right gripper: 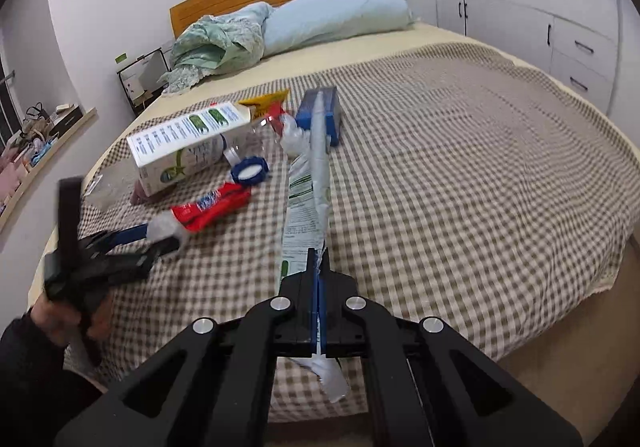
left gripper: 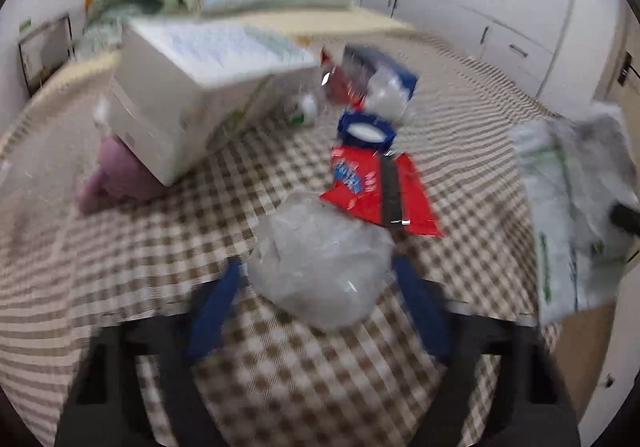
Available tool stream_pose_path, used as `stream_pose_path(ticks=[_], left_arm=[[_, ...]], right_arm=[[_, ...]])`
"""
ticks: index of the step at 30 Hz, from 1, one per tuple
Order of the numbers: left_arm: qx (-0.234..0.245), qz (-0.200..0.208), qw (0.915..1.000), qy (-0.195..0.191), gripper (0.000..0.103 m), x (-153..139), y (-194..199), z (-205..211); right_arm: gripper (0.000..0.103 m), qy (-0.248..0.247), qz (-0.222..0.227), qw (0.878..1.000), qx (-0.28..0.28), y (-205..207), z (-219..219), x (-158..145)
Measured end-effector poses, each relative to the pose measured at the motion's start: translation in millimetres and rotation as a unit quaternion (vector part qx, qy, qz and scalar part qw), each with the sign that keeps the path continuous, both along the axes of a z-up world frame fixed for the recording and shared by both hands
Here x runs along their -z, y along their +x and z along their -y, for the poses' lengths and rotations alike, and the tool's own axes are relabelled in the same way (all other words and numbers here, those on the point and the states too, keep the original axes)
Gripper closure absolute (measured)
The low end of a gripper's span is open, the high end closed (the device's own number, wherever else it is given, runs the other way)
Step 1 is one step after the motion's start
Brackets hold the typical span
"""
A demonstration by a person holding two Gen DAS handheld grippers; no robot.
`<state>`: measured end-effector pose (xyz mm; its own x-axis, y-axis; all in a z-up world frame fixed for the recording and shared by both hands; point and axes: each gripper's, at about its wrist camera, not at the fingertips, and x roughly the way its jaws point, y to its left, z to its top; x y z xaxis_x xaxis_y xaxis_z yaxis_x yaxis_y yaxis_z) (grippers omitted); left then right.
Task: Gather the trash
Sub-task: 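Grasp the paper packet with the right gripper while the left grasps a plastic bag, then carry both items to the wastebasket and release them inside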
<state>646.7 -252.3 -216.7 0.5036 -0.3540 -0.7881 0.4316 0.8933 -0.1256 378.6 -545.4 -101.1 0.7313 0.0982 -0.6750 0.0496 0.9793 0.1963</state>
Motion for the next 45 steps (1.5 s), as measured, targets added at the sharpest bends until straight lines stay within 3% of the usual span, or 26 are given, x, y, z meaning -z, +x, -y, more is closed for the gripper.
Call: stream_pose_path(ticks=[4, 8, 13, 18, 22, 26, 30, 34, 40, 45], left_arm=[[-0.023, -0.016, 0.9993, -0.027, 0.077, -13.9, -7.7, -14.0], [-0.066, -0.014, 0.9977, 0.011, 0.08, -26.9, -33.7, -42.8], [-0.095, -0.014, 0.9953, -0.004, 0.086, -47.0, -70.5, -72.9], [-0.063, 0.001, 0.9975, -0.03, 0.088, -83.8, -111.7, -52.7], [-0.006, 0.02, 0.9984, -0.053, 0.089, -110.9, -159.6, -14.5], [0.064, 0.007, 0.9967, -0.05, 0.089, -103.7, -205.8, 37.3], [0.123, -0.015, 0.9921, -0.022, 0.09, -74.0, -241.3, 92.1], [0.166, -0.05, 0.9848, 0.011, 0.09, -34.4, -267.4, 141.2], [0.198, -0.117, 0.972, 0.051, 0.091, 26.5, -279.8, 195.0], [0.21, -0.182, 0.9569, 0.084, 0.091, 75.3, -280.4, 228.3]], right_arm=[[0.103, 0.026, -0.005, 1.0, 0.001, -4.6, 10.1, 5.5], [0.103, 0.032, 0.011, 0.999, -0.007, -13.8, 11.7, -7.5], [0.103, 0.035, 0.03, 0.999, -0.002, -38.8, 18.3, -27.4], [0.103, 0.031, 0.05, 0.998, 0.021, -90.5, 36.9, -48.3], [0.103, 0.019, 0.049, 0.998, 0.041, -135.9, 58.1, -54.8], [0.103, 0.0, 0.021, 0.997, 0.07, -189.4, 88.8, -41.6], [0.103, -0.008, -0.027, 0.995, 0.099, -234.7, 120.2, -0.4], [0.103, -0.005, -0.094, 0.988, 0.126, -261.8, 140.7, 69.2], [0.103, -0.011, -0.182, 0.974, 0.137, -256.4, 146.8, 174.3], [0.103, -0.057, -0.254, 0.958, 0.119, -233.8, 137.5, 255.2]])
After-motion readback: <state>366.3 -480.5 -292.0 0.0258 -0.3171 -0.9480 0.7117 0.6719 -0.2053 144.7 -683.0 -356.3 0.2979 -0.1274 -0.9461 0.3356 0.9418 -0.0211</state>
